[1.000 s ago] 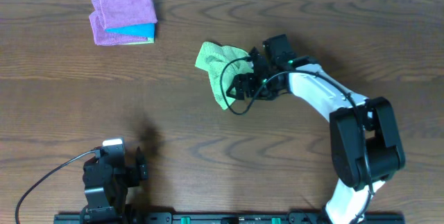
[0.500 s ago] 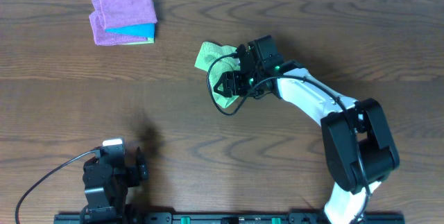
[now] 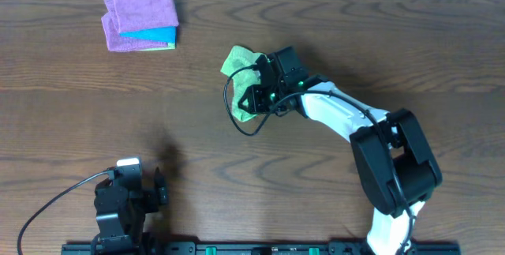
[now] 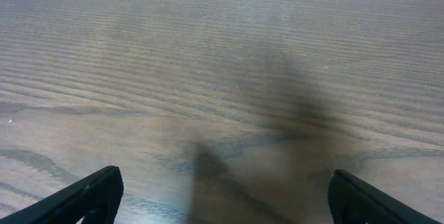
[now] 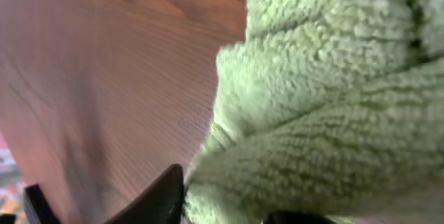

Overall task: Fold the cloth
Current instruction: 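Carry the green cloth left toward table center with the right gripper, then lower the green cloth onto the table center and release it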

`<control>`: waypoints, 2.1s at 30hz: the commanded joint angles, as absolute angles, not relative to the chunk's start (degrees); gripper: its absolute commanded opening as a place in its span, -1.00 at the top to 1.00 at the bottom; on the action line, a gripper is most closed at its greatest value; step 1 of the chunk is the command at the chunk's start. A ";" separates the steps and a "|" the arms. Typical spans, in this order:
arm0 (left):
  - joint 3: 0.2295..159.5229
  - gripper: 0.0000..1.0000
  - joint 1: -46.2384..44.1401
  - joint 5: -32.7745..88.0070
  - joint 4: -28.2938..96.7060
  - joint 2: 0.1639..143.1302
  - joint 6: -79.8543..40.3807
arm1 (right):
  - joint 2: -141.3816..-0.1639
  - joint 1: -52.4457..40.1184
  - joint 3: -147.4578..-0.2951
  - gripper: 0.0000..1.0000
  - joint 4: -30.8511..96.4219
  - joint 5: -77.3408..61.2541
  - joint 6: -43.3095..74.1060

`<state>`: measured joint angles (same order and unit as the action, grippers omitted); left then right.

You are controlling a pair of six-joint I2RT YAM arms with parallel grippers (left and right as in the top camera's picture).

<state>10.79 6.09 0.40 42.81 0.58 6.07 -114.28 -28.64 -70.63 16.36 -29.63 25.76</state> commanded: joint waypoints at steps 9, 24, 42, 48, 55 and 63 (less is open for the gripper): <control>9.58 -0.91 5.80 -0.54 43.35 0.21 6.63 | -109.47 -25.52 -70.24 0.97 19.97 -26.13 24.95; 9.58 -0.91 5.80 9.34 43.22 0.21 6.15 | -91.98 -11.42 -70.28 -0.07 32.05 8.93 10.66; 9.58 -0.91 5.80 15.99 35.79 0.25 -13.19 | -97.17 -6.00 -70.00 -0.51 30.15 -1.93 8.43; 9.58 -0.90 5.80 19.84 34.92 0.27 -16.97 | -106.76 -1.69 -70.00 -0.51 25.58 -14.72 5.48; 9.58 -0.90 5.80 20.62 34.89 0.27 -16.97 | -114.06 -1.19 -70.00 -0.47 21.96 -20.18 5.72; 9.58 -0.91 5.80 20.58 34.87 0.27 -16.95 | -116.14 -1.19 -70.00 -0.17 20.27 -20.62 7.57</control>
<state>9.91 6.09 19.59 35.27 0.58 -16.56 -114.85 -1.28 -70.26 20.62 -19.05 7.07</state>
